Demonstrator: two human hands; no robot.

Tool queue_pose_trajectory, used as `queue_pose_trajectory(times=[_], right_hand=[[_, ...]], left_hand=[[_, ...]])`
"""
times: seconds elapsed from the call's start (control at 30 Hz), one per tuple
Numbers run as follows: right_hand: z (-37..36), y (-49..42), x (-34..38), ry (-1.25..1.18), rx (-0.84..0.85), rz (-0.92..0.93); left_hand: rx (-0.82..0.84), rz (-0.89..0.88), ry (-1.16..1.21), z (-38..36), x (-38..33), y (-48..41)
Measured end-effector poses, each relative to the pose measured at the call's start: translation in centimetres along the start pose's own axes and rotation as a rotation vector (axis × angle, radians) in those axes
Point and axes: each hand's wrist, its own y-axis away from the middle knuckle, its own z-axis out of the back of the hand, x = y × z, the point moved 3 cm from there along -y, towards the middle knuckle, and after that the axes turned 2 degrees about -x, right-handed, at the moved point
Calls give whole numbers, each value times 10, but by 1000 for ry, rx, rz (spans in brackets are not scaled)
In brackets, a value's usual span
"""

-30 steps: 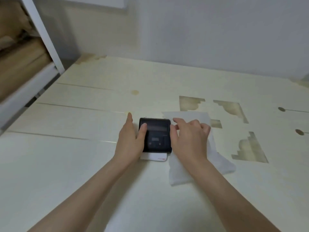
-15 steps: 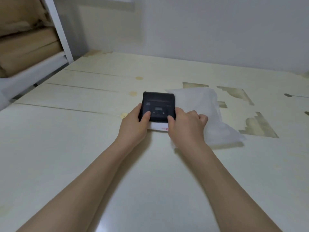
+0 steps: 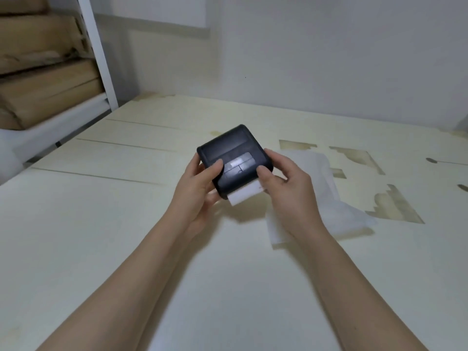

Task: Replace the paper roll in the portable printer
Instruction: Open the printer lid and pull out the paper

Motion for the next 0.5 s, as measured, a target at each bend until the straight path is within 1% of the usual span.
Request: queue_pose_trajectory(times=[0.13,0.2,0.27,0.37,0.5], right_hand=[[5,-4,-13,-276,90,-176],[6,-6,-16,-452,161,-234],[6,-5,-19,-560,220,-276],[6,-6,-20,-575,241,-287],[8,-9,-16,-551,242,-220]], left_hand=[[-64,42,20,0,-3,-2],[-105,45,-5,-3,-3,0],[-163,41,-21,-6,-3,4],[-239,26,-33,-9,-3,8],[-252,-12,-15,-9,-8,11]])
